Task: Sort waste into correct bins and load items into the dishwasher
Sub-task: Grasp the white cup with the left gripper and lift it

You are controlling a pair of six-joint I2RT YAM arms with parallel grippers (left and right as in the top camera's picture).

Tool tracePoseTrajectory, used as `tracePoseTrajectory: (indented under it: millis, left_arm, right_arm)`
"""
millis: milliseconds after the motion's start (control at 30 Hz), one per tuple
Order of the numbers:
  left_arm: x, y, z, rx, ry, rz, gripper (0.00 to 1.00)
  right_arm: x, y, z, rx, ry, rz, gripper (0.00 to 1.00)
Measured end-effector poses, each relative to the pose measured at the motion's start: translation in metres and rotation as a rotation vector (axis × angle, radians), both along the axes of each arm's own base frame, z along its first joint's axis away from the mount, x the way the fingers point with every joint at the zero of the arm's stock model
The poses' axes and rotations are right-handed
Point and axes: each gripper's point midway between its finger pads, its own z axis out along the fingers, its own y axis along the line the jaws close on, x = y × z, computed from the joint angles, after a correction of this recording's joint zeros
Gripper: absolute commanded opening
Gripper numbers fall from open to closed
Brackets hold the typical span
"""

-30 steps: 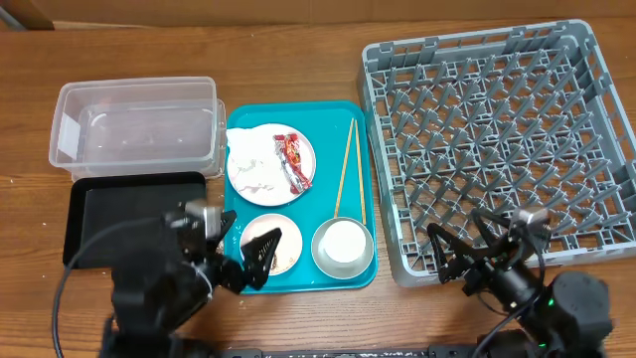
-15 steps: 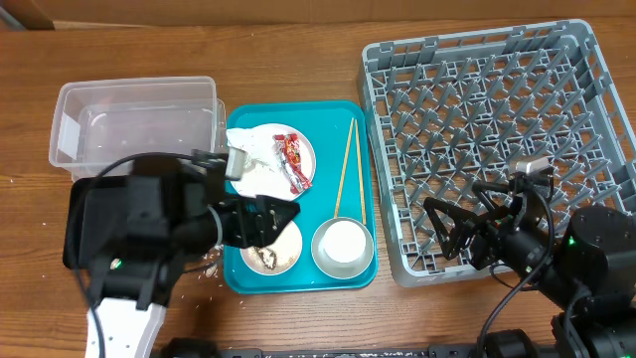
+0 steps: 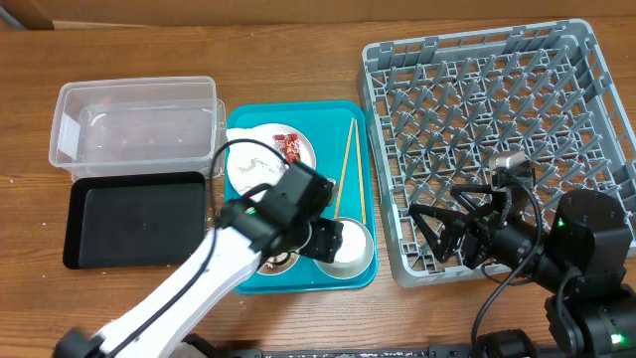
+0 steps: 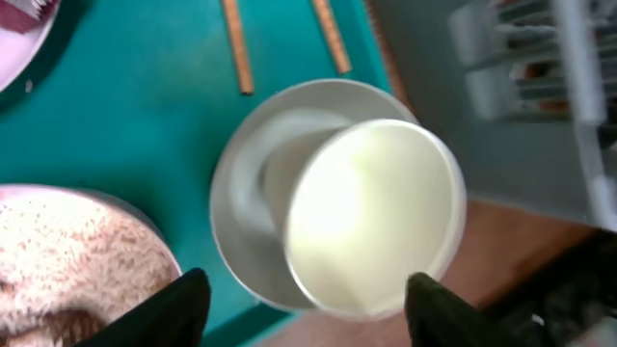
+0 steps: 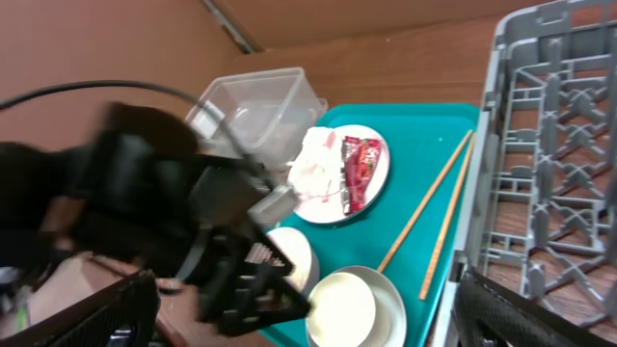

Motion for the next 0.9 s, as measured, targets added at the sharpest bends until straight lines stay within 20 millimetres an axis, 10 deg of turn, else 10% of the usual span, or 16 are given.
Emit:
tracePoseTrajectory:
  millis: [233, 567, 900]
  left_arm:
    - [0.008, -0.004, -0.039, 0.061, 0.071, 0.019, 0.04]
    - [0.007, -0.001, -0.014, 0.067, 0.108, 0.026, 0.04]
    - [0.053, 0.027, 0.081, -0.492, 0.135, 0.116, 0.04]
  right_arm:
    - [0.0, 0.003, -0.002, 0.008, 0.019, 0.02, 0.96]
    - [0.0, 0.004, -0.006, 0.009, 0.039, 0.021, 0.78]
    - [0.009, 0.007, -0.014, 0.074, 0.159, -0.017, 0.74]
